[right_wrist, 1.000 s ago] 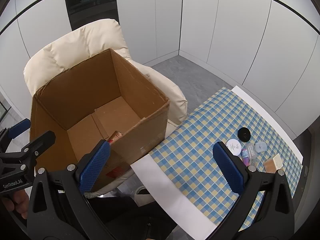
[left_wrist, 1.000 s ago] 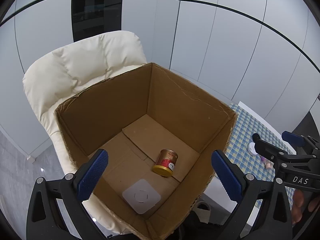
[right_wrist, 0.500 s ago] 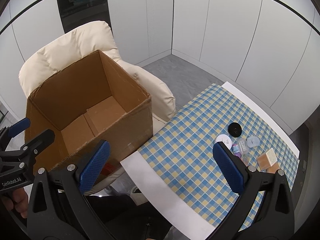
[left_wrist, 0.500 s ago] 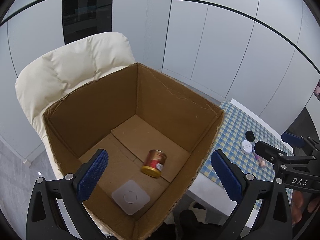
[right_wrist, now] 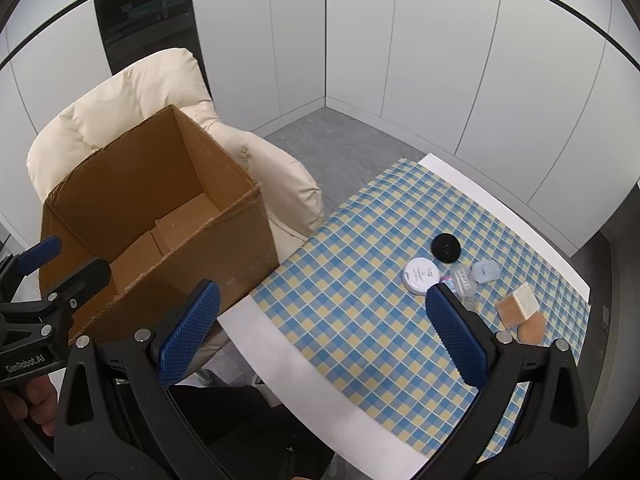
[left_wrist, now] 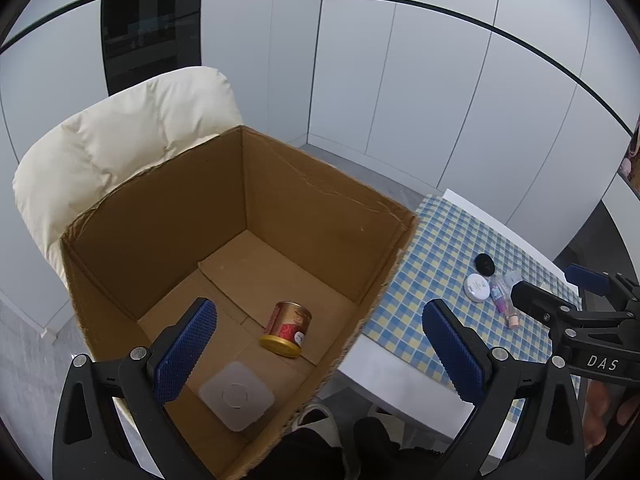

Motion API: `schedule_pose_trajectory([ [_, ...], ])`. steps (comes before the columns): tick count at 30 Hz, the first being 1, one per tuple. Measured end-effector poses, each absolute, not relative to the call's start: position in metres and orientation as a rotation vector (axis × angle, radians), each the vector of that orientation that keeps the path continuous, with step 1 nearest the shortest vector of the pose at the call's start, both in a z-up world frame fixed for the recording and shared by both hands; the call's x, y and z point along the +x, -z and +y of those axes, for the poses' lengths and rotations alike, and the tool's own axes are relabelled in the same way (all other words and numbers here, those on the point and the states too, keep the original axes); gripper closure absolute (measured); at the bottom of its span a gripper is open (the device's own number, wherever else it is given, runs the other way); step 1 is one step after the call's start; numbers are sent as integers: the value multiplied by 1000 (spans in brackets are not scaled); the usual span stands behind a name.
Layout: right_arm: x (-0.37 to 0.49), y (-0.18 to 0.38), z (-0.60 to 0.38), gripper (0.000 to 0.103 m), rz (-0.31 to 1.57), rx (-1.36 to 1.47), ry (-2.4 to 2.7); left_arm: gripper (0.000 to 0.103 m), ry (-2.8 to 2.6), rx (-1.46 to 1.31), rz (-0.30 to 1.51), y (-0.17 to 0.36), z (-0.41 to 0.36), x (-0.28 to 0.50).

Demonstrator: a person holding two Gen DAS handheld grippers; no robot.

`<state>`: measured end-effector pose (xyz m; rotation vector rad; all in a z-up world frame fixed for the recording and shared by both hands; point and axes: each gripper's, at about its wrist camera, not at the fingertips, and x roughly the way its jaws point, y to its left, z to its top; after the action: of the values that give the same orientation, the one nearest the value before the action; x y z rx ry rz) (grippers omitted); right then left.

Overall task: Organize objects
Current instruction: 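Move both open tools toward the cosmetics on the checkered tablecloth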

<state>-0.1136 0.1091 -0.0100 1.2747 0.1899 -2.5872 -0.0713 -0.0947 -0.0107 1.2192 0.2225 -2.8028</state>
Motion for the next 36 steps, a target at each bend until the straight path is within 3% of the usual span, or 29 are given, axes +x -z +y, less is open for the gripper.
schedule_pose_trajectory([
  [36,-102,9,202,0,110,1340,2710,0,2921,1309,135,12,-7,-92],
])
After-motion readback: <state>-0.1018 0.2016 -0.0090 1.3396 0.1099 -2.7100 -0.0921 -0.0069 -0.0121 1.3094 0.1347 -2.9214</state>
